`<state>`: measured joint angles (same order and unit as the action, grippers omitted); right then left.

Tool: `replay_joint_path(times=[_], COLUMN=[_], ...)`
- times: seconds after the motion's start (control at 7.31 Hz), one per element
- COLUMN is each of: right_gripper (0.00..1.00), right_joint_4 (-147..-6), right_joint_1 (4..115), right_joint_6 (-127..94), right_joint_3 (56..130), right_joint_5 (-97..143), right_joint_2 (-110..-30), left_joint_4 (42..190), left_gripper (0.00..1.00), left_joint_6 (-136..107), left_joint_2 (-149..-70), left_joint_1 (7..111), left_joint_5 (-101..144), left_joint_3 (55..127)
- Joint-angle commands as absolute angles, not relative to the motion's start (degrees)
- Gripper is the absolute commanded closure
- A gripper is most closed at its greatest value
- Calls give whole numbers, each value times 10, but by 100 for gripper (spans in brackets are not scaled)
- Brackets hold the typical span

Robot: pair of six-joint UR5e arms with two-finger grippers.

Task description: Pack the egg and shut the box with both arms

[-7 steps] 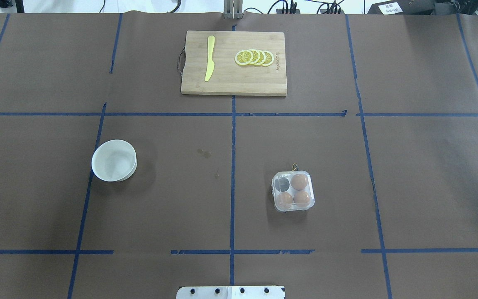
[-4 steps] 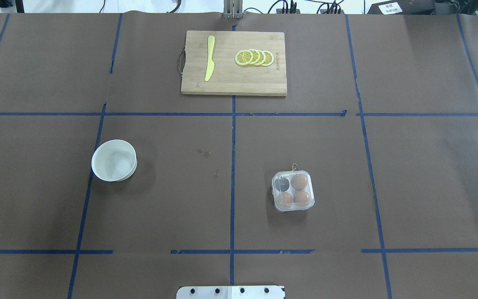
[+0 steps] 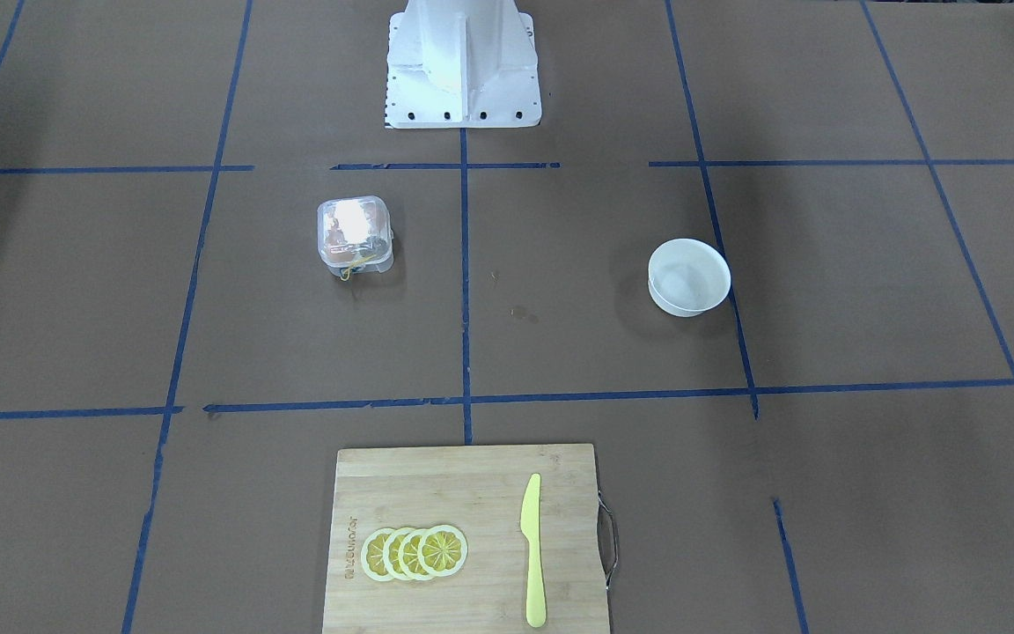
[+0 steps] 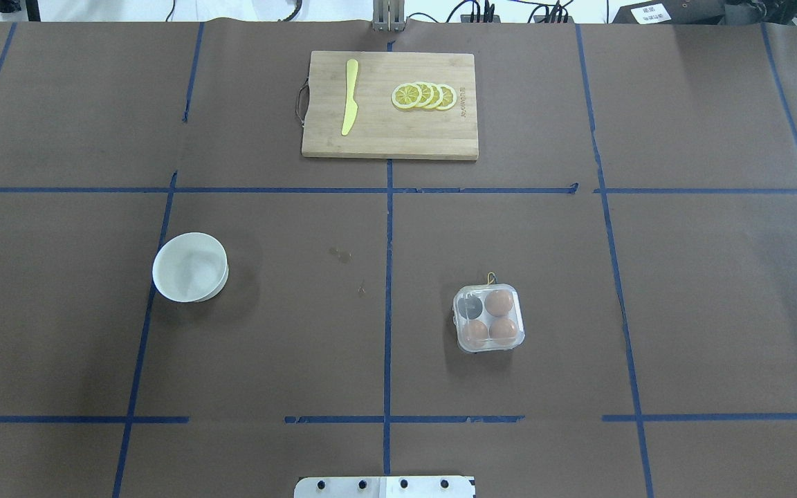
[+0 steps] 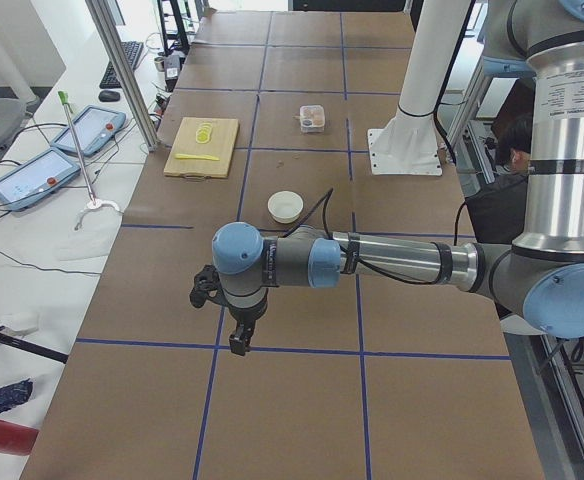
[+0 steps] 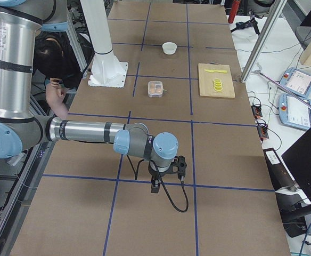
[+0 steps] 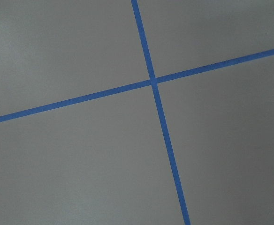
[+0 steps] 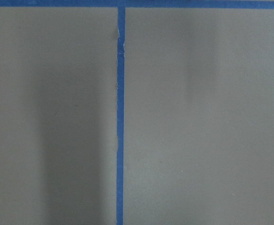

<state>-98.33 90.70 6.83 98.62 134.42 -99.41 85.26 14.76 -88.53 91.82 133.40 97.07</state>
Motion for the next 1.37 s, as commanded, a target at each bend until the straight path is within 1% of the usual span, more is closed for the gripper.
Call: replay_joint_path(times=[0.0, 0.14, 1.23], right_gripper=[0, 0, 0], right_joint_4=[-983, -983, -983], right_joint_1=[929, 929, 929], right_joint_6=[69, 69, 64], right_joint_3=[1005, 1004, 1000], right_joint_5=[1345, 1344, 1340], right_joint_2=[-998, -998, -997], left_joint_4=[852, 852, 853], left_gripper=[0, 0, 0], left_joint_6=[146, 148, 147], left_joint_2=[-887, -885, -890], left_joint_1=[918, 918, 918], left_joint_5=[1334, 1335, 1334], left_joint_3=[969, 949, 962])
